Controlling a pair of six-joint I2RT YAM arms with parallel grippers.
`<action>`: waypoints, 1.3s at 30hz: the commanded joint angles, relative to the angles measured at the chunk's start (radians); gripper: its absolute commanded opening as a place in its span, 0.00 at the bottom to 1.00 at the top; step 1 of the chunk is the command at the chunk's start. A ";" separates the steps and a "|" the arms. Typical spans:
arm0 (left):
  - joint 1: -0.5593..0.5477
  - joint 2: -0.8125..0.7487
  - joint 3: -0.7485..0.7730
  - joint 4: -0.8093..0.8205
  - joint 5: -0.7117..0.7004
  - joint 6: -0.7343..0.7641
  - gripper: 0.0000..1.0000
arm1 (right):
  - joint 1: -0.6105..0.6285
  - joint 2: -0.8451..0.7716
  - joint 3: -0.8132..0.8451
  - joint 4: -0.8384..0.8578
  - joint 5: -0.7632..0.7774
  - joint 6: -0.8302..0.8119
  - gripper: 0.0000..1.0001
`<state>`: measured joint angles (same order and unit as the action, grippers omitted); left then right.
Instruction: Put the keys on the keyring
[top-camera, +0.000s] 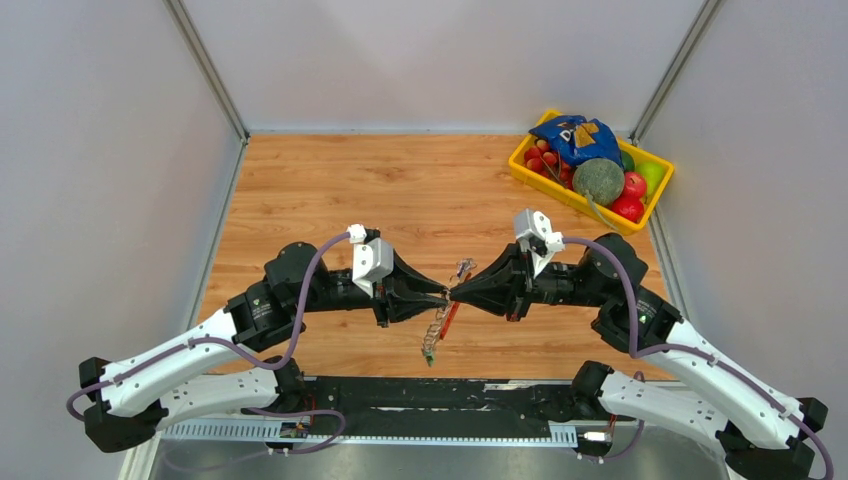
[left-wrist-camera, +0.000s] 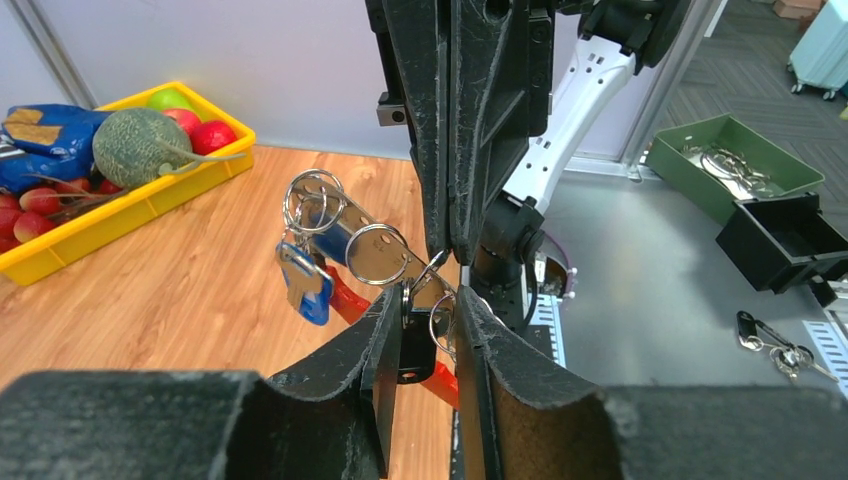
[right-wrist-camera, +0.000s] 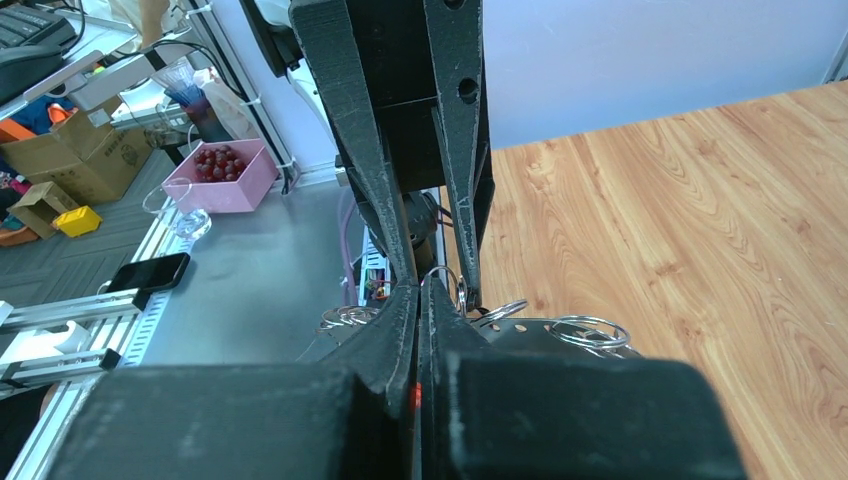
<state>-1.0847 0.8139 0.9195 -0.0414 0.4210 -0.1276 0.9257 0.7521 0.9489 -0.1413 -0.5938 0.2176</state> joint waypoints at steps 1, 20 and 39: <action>-0.004 -0.008 0.048 0.046 0.040 0.006 0.35 | 0.008 0.007 0.032 0.023 0.004 -0.006 0.00; -0.005 -0.050 0.039 0.003 -0.002 0.025 0.39 | 0.017 -0.014 0.042 0.026 -0.002 0.001 0.00; -0.004 -0.021 0.017 0.027 0.025 0.012 0.39 | 0.025 -0.020 0.052 0.037 -0.006 0.000 0.00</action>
<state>-1.0859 0.7876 0.9249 -0.0479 0.4324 -0.1238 0.9424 0.7525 0.9512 -0.1596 -0.5938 0.2176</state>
